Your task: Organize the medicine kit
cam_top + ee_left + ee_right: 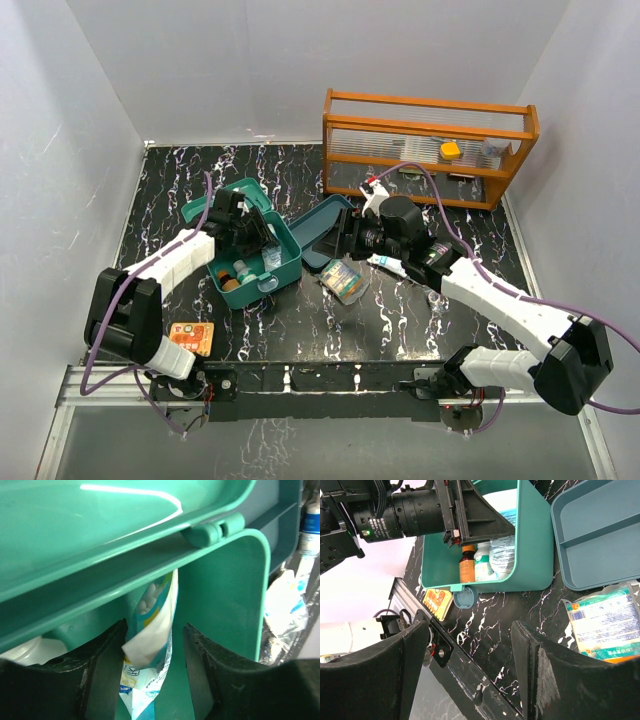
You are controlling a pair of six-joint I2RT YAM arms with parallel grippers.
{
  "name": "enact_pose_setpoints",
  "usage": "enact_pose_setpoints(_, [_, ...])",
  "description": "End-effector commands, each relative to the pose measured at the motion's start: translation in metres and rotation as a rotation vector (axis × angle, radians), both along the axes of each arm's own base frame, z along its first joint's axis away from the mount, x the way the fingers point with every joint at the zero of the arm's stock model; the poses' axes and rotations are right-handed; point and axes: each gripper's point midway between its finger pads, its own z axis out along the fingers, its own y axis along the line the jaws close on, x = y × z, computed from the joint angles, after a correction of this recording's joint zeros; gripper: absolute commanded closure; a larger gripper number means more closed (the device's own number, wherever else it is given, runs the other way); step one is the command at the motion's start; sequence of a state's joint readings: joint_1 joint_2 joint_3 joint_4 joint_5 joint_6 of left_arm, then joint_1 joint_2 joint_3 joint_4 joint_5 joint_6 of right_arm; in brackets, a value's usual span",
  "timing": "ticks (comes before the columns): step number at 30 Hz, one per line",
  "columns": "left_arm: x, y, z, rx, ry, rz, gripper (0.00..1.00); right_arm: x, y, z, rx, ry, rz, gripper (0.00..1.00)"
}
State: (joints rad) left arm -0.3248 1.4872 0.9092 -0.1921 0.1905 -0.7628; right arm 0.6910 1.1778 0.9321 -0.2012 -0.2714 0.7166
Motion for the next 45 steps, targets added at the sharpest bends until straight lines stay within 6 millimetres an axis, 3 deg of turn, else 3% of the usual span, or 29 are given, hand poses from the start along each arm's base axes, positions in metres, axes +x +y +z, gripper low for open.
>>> enact_pose_setpoints(1, [-0.001, 0.016, 0.011, 0.141, 0.002, 0.002, 0.52, 0.016, 0.004, 0.024, 0.050, -0.082, -0.038, 0.35])
enact_pose_setpoints(10, [-0.036, 0.027, 0.018, 0.231, 0.034, 0.001, 0.42, 0.069, -0.001, -0.016, -0.113, -0.174, -0.178, 0.35])
enact_pose_setpoints(13, [-0.040, 0.033, 0.030, 0.243, -0.024, 0.010, 0.41, 0.082, -0.006, -0.032, -0.151, -0.164, -0.242, 0.36])
enact_pose_setpoints(19, [-0.037, 0.042, 0.040, 0.303, -0.130, -0.030, 0.51, 0.090, -0.009, -0.061, -0.209, -0.122, -0.277, 0.41])
enact_pose_setpoints(25, [-0.023, 0.030, 0.025, 0.308, -0.189, -0.135, 0.62, 0.102, -0.036, -0.084, -0.323, -0.100, -0.419, 0.50])
enact_pose_setpoints(29, [-0.010, 0.023, 0.021, 0.384, -0.224, -0.195, 0.62, 0.110, -0.045, -0.091, -0.415, -0.088, -0.459, 0.52])
enact_pose_setpoints(33, [-0.001, 0.025, 0.035, 0.432, -0.224, -0.188, 0.59, 0.116, -0.046, -0.094, -0.500, -0.068, -0.450, 0.52])
enact_pose_setpoints(38, [-0.015, 0.041, 0.026, 0.493, -0.163, -0.140, 0.52, 0.127, -0.045, -0.088, -0.561, -0.104, -0.428, 0.52])
enact_pose_setpoints(42, [-0.013, 0.040, 0.045, 0.470, -0.228, -0.142, 0.49, 0.131, -0.048, -0.086, -0.574, -0.113, -0.428, 0.51])
enact_pose_setpoints(45, [-0.012, 0.038, 0.055, 0.449, -0.263, -0.130, 0.40, 0.129, -0.053, -0.084, -0.576, -0.118, -0.432, 0.51])
